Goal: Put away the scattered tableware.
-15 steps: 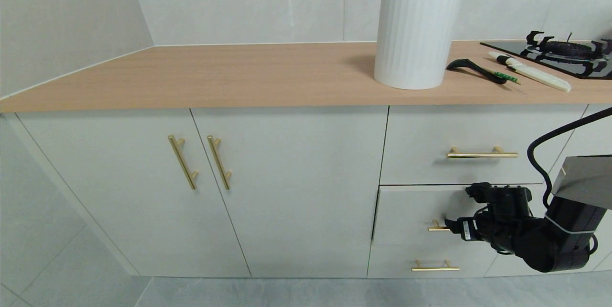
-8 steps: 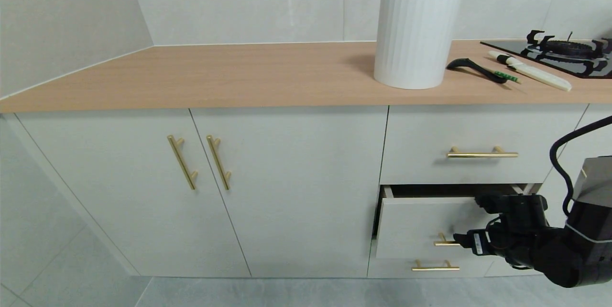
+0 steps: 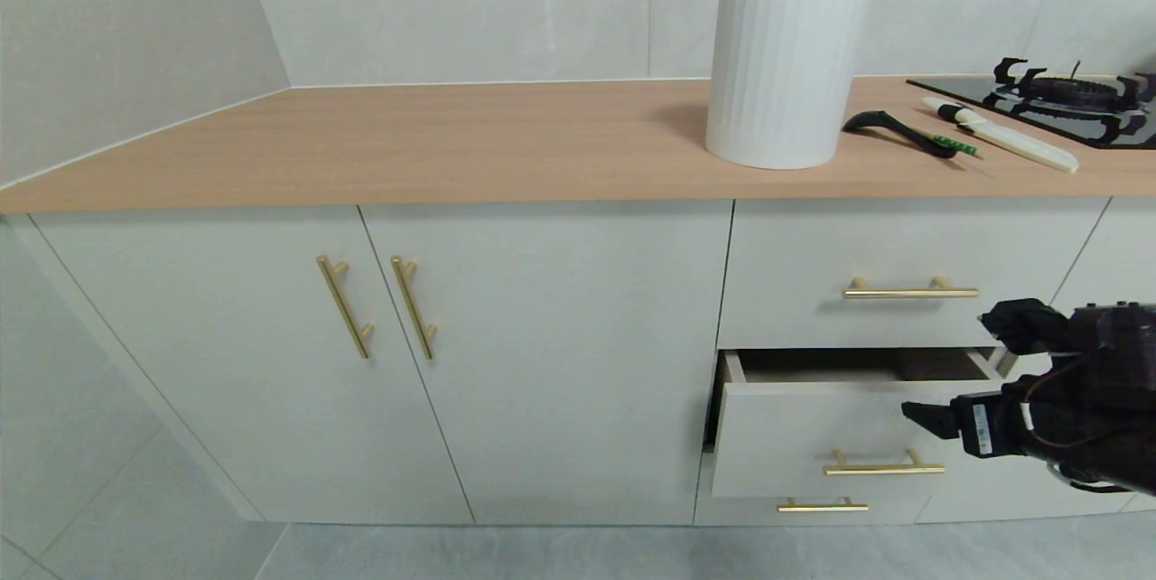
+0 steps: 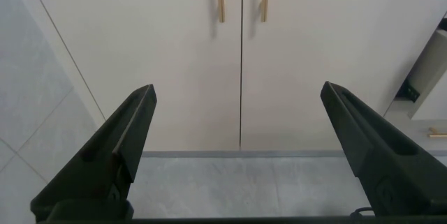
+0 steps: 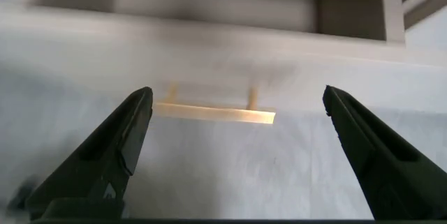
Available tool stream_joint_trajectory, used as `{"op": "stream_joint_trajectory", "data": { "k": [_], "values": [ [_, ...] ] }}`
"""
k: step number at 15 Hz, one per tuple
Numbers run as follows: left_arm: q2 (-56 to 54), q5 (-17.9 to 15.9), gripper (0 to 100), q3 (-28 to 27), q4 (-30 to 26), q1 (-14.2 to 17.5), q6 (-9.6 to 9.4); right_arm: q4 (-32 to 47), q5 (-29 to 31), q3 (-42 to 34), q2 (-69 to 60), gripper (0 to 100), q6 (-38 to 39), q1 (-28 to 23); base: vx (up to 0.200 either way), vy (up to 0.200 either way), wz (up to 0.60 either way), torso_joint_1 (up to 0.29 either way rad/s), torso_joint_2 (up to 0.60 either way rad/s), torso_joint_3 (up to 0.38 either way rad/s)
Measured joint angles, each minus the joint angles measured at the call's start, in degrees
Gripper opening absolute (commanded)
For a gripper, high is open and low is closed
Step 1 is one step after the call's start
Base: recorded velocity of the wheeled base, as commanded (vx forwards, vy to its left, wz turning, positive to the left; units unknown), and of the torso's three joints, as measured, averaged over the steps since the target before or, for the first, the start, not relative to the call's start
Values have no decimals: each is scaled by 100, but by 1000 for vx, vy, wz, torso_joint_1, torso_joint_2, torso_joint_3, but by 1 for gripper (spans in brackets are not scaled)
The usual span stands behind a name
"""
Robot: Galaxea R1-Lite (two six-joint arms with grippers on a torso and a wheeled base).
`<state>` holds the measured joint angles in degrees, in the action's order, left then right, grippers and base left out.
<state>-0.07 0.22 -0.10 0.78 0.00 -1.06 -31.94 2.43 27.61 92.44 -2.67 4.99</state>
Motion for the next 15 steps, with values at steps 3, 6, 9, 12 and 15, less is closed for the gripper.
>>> {"op": "stream_joint_trajectory", "data": {
  "k": [3, 6, 9, 12, 15],
  "values": [
    [0, 2, 100, 0, -2, 0, 0, 439, -55, 579, -473, 100, 54, 88, 0, 0, 0, 0, 0, 0],
    [0, 0, 100, 0, -2, 0, 0, 547, -77, 1051, 130, 100, 150, 123, 0, 0, 0, 0, 0, 0],
    [0, 0, 100, 0, -2, 0, 0, 514, -87, 1397, 896, 100, 265, 140, 0, 0, 0, 0, 0, 0],
    [0, 2, 100, 0, -2, 0, 2, -22, -29, 1449, 1448, 100, 540, 315, 0, 0, 0, 0, 0, 0],
    [0, 0, 100, 0, -2, 0, 0, -123, 258, 1434, 1858, 100, 584, 483, 0, 0, 0, 0, 0, 0]
  ]
}}
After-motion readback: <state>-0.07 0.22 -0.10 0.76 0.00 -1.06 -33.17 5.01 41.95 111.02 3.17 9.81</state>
